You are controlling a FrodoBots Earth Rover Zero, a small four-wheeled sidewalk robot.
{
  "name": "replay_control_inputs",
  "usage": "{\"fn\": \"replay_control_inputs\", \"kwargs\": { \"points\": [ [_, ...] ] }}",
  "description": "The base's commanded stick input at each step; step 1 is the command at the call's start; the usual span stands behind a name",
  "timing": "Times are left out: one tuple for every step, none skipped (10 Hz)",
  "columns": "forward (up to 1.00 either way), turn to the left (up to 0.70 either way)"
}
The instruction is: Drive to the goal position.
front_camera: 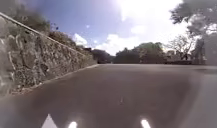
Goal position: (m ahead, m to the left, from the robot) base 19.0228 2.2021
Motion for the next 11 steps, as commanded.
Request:
{"fn": "replay_control_inputs", "kwargs": {
  "points": [
    [0.50, -0.25],
    [0.50, -0.25],
    [0.50, 0.00],
    [0.50, 0.00],
    [0.50, 0.00],
    [0.50, 0.00],
    [0.50, 0.00],
    [0.50, 0.00],
    [0.50, 0.00],
    [0.50, 0.00],
    [0.50, 0.00]
  ]
}}
